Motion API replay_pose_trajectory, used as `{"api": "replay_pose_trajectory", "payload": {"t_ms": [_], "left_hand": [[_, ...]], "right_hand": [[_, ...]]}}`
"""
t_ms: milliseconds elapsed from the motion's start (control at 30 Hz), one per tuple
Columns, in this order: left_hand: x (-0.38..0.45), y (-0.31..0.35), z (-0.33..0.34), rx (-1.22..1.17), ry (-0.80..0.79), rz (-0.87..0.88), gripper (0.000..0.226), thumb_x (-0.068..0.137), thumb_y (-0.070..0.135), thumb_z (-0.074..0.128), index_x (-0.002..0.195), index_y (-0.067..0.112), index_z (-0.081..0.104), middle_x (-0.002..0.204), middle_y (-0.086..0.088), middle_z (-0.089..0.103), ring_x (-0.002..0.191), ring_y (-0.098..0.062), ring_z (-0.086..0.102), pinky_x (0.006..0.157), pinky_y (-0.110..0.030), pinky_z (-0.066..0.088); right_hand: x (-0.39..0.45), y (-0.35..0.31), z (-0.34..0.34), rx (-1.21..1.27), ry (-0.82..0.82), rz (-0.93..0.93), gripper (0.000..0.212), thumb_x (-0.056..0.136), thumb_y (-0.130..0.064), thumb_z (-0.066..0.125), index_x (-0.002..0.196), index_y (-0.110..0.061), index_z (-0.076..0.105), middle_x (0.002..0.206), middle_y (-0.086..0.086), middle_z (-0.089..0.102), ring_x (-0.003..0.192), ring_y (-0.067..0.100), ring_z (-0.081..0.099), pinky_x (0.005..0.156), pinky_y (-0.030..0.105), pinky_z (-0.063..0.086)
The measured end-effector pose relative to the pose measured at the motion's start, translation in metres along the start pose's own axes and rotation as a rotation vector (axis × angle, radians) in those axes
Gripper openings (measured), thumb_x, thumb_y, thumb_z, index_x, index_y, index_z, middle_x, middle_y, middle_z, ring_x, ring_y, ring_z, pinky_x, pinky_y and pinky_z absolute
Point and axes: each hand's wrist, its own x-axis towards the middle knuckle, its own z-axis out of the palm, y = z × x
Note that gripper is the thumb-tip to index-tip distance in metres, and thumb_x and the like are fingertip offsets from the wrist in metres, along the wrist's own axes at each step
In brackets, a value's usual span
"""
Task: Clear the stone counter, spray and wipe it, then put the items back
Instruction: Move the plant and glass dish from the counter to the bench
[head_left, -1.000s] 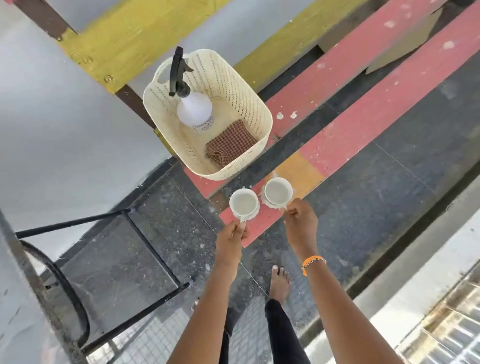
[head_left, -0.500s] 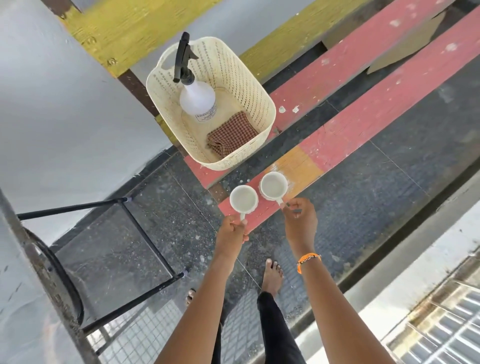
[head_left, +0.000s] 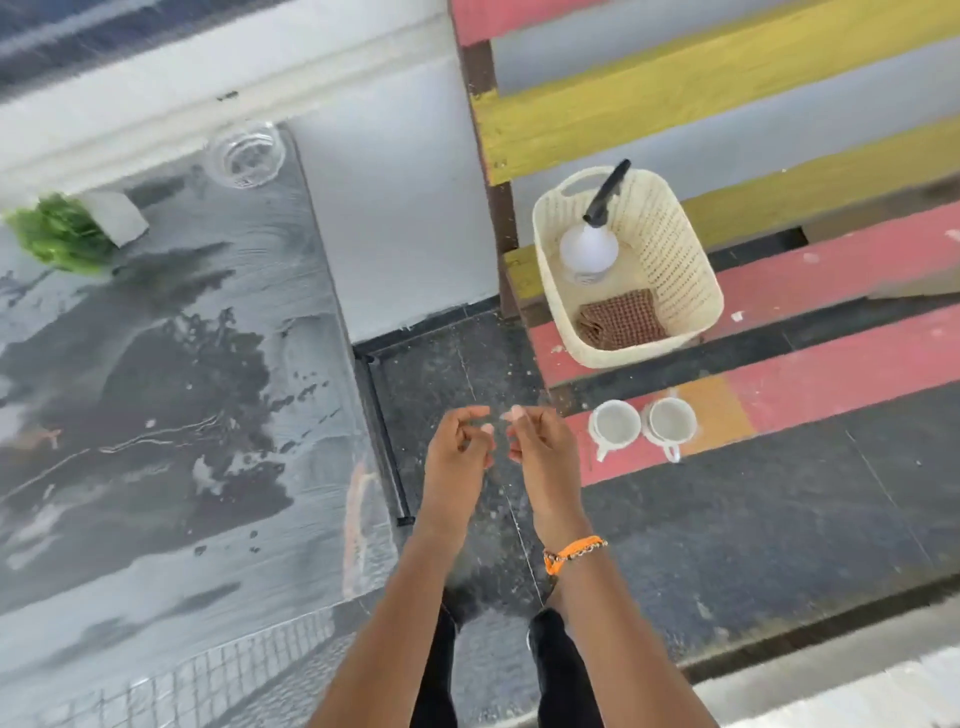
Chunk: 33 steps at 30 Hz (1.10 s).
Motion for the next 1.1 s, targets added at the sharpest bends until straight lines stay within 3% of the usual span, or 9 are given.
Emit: {"api": "replay_pose_trajectory", "payload": {"t_ms": [200,300,467,600,733,833,900,1000,1100], "left_hand": [[0.002,0.031,-0.110,-0.223,0.213,0.037,0.022,0.091,0.000,0.044,0.098,0.016,0.056,0.066,0.001,0.049,0.057,-0.008,0.045,0.055,-0.012,0.042],[0.011,0.040,-0.159,-0.248,0.283,0.057,0.025,0.090,-0.001,0.044,0.090,0.019,0.058,0.062,0.001,0.050,0.053,-0.006,0.044,0.055,-0.017,0.041],[0.046,0.045,-0.247,-0.297,0.363,0.048,0.016,0.091,0.002,0.045,0.097,0.012,0.057,0.065,0.000,0.052,0.057,-0.012,0.044,0.060,-0.024,0.038],[0.094,0.048,-0.305,-0.314,0.420,0.016,0.014,0.092,0.004,0.045,0.100,0.009,0.055,0.068,0.000,0.052,0.059,-0.011,0.045,0.060,-0.023,0.038],[0.148,0.064,-0.339,-0.394,0.353,-0.032,0.021,0.092,0.002,0.045,0.112,0.004,0.052,0.072,-0.002,0.051,0.059,-0.010,0.045,0.058,-0.018,0.040],[0.185,0.086,-0.345,-0.553,0.303,-0.137,0.037,0.094,0.006,0.046,0.131,0.004,0.038,0.075,-0.002,0.049,0.059,-0.011,0.046,0.053,-0.016,0.043],[0.206,0.102,-0.345,-0.599,0.294,-0.188,0.046,0.095,0.013,0.048,0.136,0.004,0.031,0.079,-0.003,0.050,0.060,-0.011,0.050,0.055,-0.018,0.044],[0.230,0.122,-0.346,-0.613,0.306,-0.222,0.047,0.092,0.022,0.054,0.132,0.001,0.039,0.074,-0.003,0.050,0.058,-0.010,0.053,0.049,-0.017,0.048],[0.248,0.135,-0.350,-0.694,0.372,-0.297,0.046,0.089,0.024,0.059,0.125,0.000,0.043,0.066,-0.005,0.048,0.051,-0.012,0.045,0.047,-0.020,0.045]], "right_hand": [[-0.020,-0.047,0.101,-0.095,-0.211,-0.110,0.015,0.092,-0.023,0.054,0.079,-0.016,0.056,0.068,-0.004,0.054,0.059,0.008,0.049,0.065,0.029,0.046],[-0.024,-0.062,0.150,-0.126,-0.257,-0.146,0.015,0.092,-0.021,0.055,0.078,-0.017,0.057,0.069,-0.004,0.054,0.059,0.008,0.048,0.063,0.027,0.045],[-0.017,-0.080,0.239,-0.258,-0.349,-0.252,0.016,0.091,-0.023,0.055,0.078,-0.014,0.057,0.067,-0.004,0.055,0.060,0.011,0.051,0.069,0.037,0.048],[0.010,-0.087,0.307,-0.363,-0.327,-0.315,0.012,0.089,-0.020,0.057,0.077,-0.016,0.058,0.068,-0.003,0.057,0.065,0.015,0.054,0.074,0.041,0.049],[0.043,-0.097,0.356,-0.581,-0.218,-0.453,0.016,0.087,-0.006,0.052,0.094,-0.008,0.066,0.095,0.005,0.065,0.090,0.020,0.058,0.077,0.021,0.038],[0.060,-0.102,0.378,-0.722,-0.169,-0.570,0.031,0.086,0.003,0.044,0.110,-0.008,0.062,0.116,0.011,0.060,0.112,0.029,0.053,0.097,0.029,0.036],[0.068,-0.106,0.386,-0.844,-0.160,-0.611,0.041,0.088,0.005,0.039,0.124,-0.006,0.053,0.129,0.012,0.052,0.122,0.029,0.044,0.100,0.029,0.031],[0.082,-0.113,0.394,-0.983,-0.164,-0.651,0.054,0.085,0.009,0.037,0.138,-0.003,0.037,0.144,0.014,0.038,0.133,0.032,0.031,0.111,0.038,0.027],[0.099,-0.122,0.399,-1.146,-0.189,-0.610,0.064,0.087,0.007,0.039,0.147,-0.005,0.018,0.157,0.009,0.015,0.145,0.029,0.009,0.119,0.042,0.010]]}}
